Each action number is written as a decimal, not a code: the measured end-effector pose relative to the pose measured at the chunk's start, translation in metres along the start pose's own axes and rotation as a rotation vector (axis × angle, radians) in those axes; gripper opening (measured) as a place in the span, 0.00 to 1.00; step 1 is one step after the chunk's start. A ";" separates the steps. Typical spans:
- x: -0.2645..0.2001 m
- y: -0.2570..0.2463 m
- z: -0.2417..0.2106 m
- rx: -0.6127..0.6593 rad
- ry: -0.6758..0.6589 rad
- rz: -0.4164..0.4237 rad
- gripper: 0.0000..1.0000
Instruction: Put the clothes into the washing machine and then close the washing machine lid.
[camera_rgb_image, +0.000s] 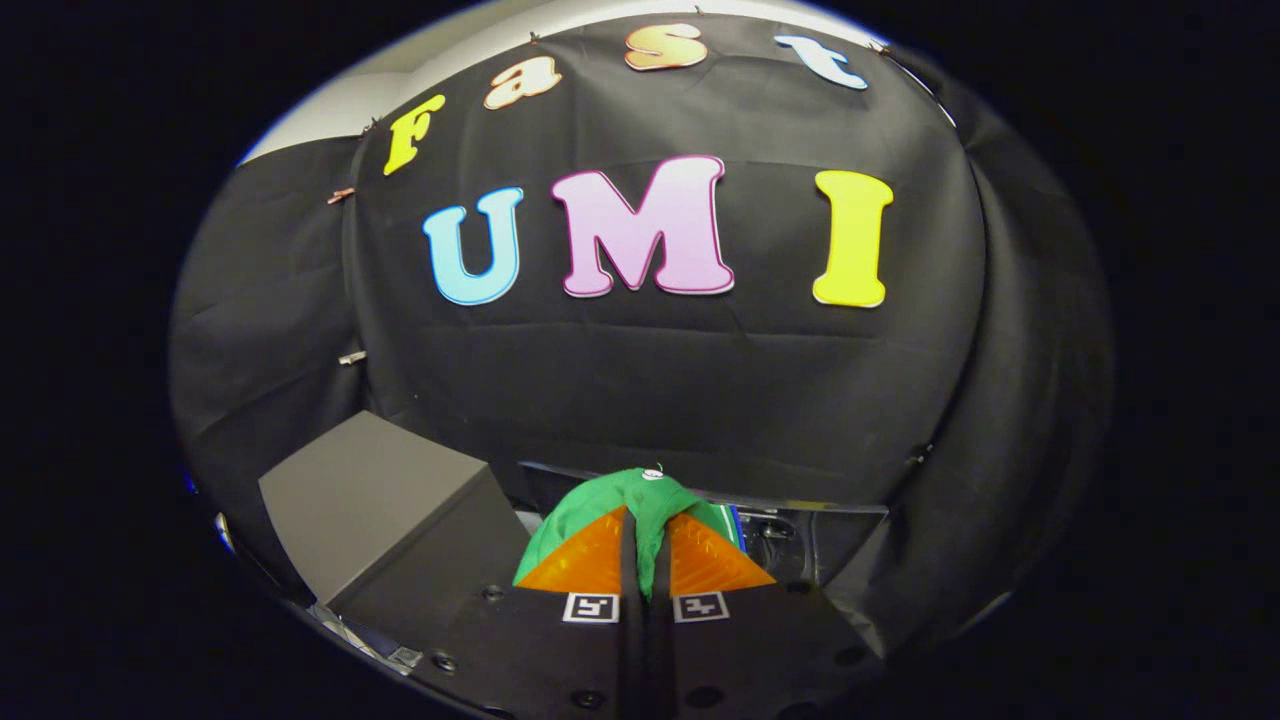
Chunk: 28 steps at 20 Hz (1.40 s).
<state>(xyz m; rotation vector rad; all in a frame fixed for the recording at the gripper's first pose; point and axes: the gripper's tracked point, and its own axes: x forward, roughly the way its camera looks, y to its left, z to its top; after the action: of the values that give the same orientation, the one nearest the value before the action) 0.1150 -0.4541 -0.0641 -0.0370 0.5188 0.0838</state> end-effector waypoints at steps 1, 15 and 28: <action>0.003 -0.002 -0.007 0.000 0.005 -0.006 0.05; 0.045 -0.004 -0.151 0.091 0.245 -0.089 0.05; 0.073 -0.035 -0.282 0.075 0.494 -0.207 0.06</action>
<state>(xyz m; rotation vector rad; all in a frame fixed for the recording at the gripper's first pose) 0.0422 -0.5001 -0.3441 -0.0375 1.0078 -0.1518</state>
